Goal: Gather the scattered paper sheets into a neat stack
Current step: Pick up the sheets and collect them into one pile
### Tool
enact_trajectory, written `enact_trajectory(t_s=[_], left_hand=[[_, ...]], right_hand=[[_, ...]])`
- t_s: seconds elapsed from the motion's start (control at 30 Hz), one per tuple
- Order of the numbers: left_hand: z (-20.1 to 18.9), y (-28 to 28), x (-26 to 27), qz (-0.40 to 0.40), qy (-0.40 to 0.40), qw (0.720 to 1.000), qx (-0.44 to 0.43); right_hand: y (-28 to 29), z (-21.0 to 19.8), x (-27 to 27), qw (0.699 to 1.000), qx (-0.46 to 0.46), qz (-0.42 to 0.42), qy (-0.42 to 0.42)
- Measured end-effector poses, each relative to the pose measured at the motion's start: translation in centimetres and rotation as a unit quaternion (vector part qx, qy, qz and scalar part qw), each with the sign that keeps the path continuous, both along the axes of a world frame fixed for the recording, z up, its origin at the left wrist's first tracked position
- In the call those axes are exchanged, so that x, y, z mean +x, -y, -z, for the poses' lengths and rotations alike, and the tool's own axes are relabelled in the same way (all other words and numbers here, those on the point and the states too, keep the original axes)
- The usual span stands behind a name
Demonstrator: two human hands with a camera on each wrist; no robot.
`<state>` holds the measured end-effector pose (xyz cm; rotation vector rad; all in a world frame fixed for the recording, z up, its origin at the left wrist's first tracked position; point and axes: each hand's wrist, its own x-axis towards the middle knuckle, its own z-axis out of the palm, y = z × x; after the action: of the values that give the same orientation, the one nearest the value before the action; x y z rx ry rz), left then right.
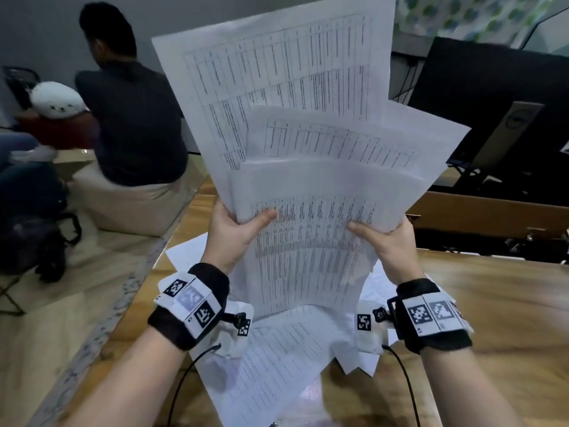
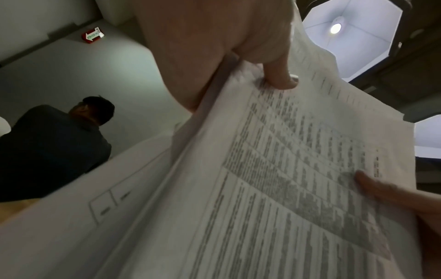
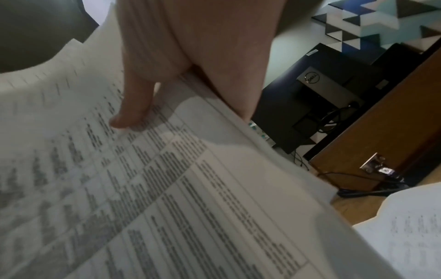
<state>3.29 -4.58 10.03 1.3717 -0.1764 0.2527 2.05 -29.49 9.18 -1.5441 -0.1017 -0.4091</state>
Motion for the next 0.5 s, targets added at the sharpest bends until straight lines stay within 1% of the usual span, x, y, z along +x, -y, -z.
enact_trajectory(t_s=[0.13,0.3,0.4,0.5], left_hand=[[-0.6,-0.2,-0.1,0.018,0.025,0.999,0.01],[-1.4,-0.3,-0.1,0.103,-0.004,0.994,0.031],[-2.2,-0.7,0.6,0.148,-0.016,0.988,0.033],[-3.0,-1.2,1.3,0.192,-0.02,0.979,0.062]], right_hand=[[0.9,0.0,-0.3,1.0,0.0,-0.006,0.005],[0.9,-0.5,-0.5,0.997,0.001,-0.071,0.006],[1.0,-0.9,-0.3,0.997,0.003,-0.083,0.012],[1.1,-0.9,-0.2,0.996,-0.002,-0.093,0.003]])
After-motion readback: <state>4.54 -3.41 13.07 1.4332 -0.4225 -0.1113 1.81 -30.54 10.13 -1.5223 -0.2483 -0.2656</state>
